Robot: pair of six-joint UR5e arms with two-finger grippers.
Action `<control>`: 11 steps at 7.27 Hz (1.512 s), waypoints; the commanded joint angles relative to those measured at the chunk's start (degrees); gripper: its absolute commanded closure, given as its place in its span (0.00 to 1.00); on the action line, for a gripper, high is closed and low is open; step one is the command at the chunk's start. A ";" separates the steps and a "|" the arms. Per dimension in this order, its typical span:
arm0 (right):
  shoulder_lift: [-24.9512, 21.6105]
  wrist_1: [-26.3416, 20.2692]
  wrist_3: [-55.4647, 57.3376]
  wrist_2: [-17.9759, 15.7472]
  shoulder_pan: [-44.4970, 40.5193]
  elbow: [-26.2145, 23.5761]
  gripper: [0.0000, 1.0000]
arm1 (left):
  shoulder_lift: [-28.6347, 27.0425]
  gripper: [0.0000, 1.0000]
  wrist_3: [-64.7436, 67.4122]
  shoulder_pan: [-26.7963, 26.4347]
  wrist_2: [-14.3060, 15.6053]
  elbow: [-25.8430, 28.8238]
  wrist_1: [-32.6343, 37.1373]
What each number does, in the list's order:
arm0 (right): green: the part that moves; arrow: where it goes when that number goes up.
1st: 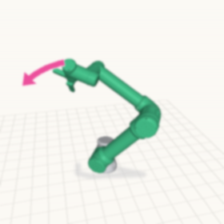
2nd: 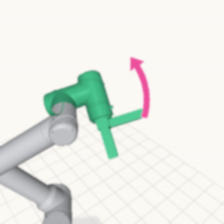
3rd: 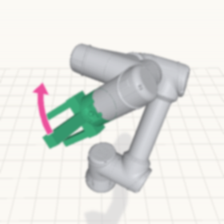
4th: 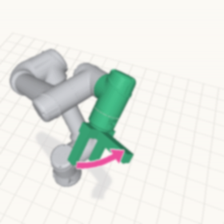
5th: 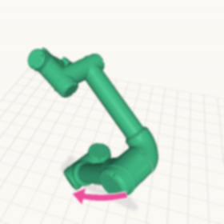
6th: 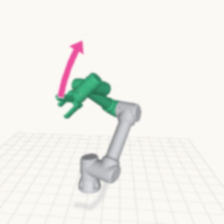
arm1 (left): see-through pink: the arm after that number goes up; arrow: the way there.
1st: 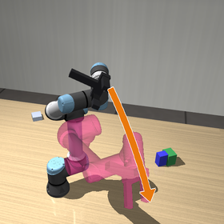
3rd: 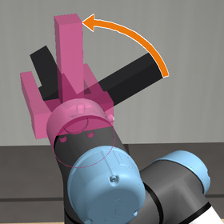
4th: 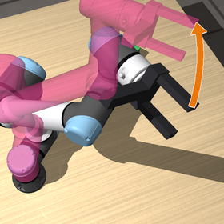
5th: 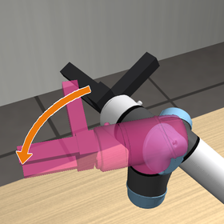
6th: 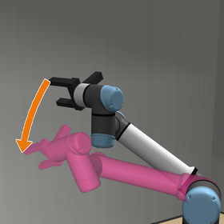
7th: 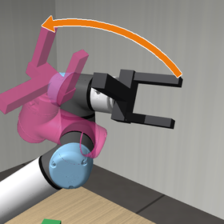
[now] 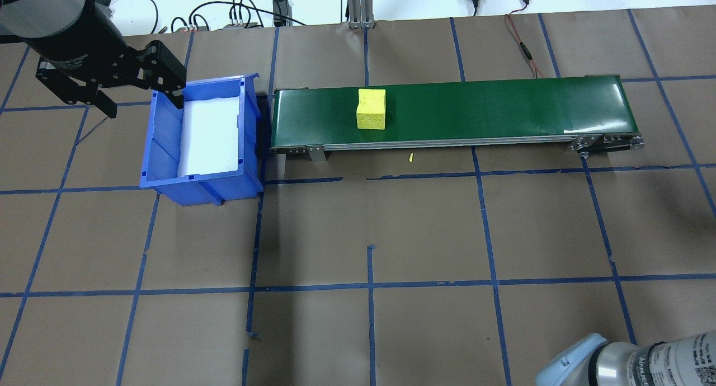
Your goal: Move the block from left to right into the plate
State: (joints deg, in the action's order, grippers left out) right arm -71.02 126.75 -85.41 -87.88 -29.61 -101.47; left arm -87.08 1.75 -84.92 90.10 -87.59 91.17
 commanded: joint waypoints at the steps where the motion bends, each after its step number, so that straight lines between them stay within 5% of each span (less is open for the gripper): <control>1: -2.88 0.08 10.11 2.86 -10.85 0.48 0.02 | -0.46 0.00 0.98 -0.51 0.26 -0.56 0.06; 6: -2.89 -0.53 61.58 6.21 -44.61 5.83 0.02 | -0.46 0.00 0.63 -3.85 -0.45 -5.83 -0.64; 11: 2.99 -0.54 90.40 17.90 -52.30 10.59 0.00 | -0.37 0.00 0.19 -3.68 -0.27 -5.92 -1.08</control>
State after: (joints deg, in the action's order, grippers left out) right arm -69.11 126.20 0.32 -72.77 -81.47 -91.36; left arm -87.46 1.96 -88.76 89.81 -93.21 90.02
